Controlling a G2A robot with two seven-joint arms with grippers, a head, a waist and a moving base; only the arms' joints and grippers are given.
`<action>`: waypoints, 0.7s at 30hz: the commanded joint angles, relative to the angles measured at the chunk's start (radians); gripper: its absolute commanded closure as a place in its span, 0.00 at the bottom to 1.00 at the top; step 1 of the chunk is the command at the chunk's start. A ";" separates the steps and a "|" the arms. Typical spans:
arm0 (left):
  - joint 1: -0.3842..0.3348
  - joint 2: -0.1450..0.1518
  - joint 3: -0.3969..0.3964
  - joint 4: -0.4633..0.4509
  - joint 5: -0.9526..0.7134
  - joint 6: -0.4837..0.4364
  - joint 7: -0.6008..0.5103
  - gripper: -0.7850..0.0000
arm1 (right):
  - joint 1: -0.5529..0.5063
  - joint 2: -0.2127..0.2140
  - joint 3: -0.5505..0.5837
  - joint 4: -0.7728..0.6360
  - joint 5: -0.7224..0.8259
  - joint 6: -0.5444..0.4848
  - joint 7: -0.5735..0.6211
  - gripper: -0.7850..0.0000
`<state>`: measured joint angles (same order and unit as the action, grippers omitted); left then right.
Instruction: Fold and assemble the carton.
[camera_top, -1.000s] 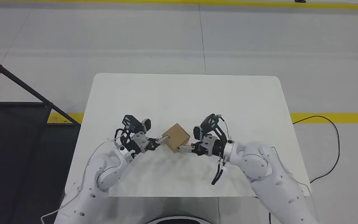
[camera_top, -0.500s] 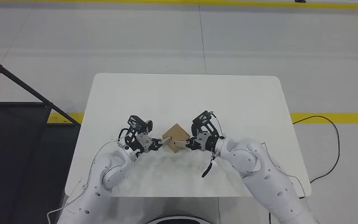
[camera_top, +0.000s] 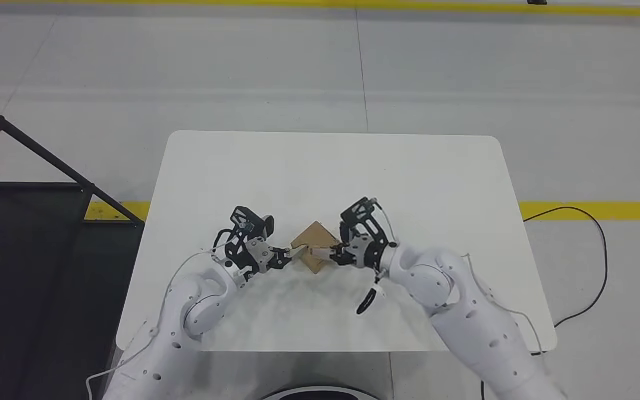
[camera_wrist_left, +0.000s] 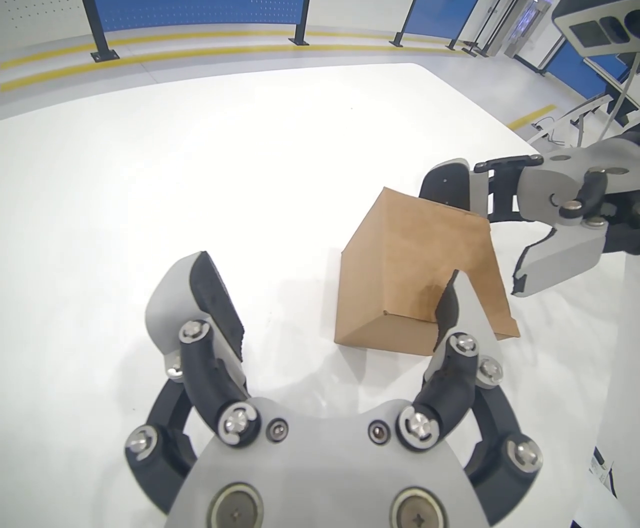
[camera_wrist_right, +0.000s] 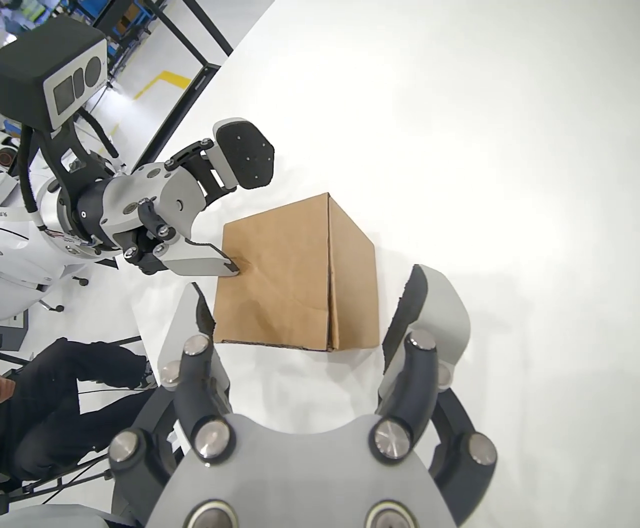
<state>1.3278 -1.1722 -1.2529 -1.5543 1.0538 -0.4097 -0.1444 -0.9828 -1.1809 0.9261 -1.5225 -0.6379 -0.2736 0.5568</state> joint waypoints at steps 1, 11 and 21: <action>0.000 0.000 0.000 -0.001 0.000 0.000 -0.002 0.00 | -0.024 0.002 0.016 -0.027 -0.010 0.004 -0.062 0.00; -0.001 0.000 -0.001 0.000 -0.003 0.000 -0.005 0.00 | -0.095 0.016 0.065 -0.129 -0.079 0.003 -0.055 0.38; -0.004 0.000 -0.001 0.004 -0.003 -0.006 -0.005 0.00 | -0.086 0.007 0.052 -0.100 -0.043 -0.065 -0.078 0.38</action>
<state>1.3240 -1.1719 -1.2534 -1.5512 1.0509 -0.4151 -0.1500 -1.0718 -1.1734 0.9784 -1.6269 -0.6826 -0.3357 0.4678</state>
